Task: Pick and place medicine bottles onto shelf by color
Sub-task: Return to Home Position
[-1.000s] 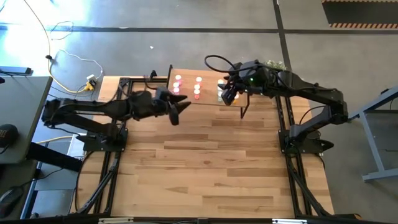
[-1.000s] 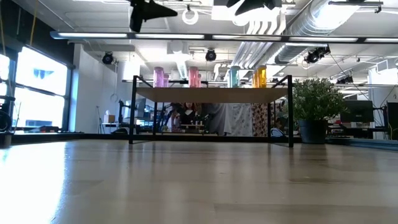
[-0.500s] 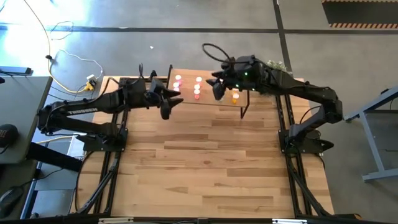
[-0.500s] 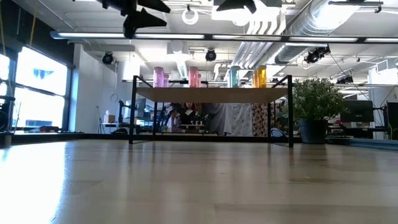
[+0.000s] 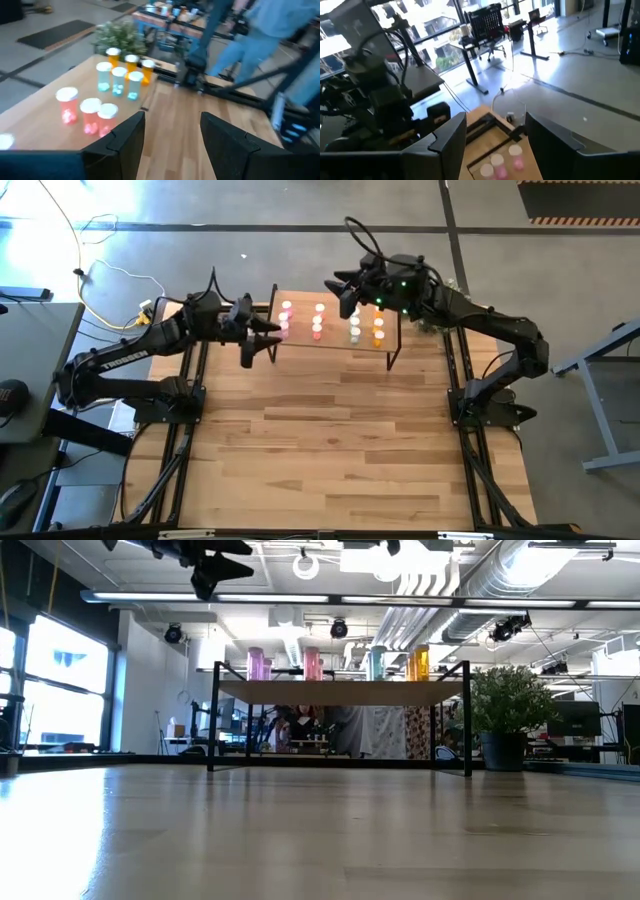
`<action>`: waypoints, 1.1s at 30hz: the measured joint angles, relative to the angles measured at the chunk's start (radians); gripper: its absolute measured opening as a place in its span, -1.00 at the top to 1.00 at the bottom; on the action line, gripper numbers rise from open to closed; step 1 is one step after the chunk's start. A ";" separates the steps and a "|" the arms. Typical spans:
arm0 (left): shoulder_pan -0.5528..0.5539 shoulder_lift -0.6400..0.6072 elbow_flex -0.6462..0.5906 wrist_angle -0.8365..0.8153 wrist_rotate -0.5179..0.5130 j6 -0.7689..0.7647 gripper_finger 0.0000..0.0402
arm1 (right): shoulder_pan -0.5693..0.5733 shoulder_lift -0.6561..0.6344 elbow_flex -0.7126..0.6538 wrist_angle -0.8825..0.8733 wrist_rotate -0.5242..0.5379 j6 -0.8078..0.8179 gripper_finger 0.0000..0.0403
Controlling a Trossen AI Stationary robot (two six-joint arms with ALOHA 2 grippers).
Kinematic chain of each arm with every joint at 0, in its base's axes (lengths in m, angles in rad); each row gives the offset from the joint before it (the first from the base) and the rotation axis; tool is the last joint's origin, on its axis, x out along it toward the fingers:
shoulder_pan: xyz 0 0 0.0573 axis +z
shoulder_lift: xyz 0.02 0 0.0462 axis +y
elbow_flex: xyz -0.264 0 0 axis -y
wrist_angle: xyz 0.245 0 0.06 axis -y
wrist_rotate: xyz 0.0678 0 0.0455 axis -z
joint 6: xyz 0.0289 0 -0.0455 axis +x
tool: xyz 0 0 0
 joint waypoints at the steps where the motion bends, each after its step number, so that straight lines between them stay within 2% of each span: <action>1: 0.009 -0.003 0.000 -0.002 0.035 0.017 0.10 | 0.000 0.000 0.000 0.012 0.000 -0.005 0.03; 5: 0.044 -0.004 0.000 -0.009 0.117 0.057 0.10 | 0.002 0.009 0.000 0.029 -0.009 -0.016 0.03; 18: 0.085 -0.003 0.000 -0.083 0.120 0.068 0.10 | 0.022 0.127 0.000 -0.066 -0.078 0.077 0.03; 25: 0.085 -0.003 0.000 -0.119 0.121 0.101 0.10 | 0.023 0.150 0.000 -0.141 -0.098 0.124 0.03; 29: 0.083 -0.005 -0.006 -0.114 0.166 0.101 0.10 | 0.036 0.144 0.000 -0.160 -0.101 0.102 0.03; 33: 0.059 -0.053 -0.086 -0.080 0.159 0.069 0.10 | 0.058 0.110 0.000 -0.153 -0.096 0.045 0.03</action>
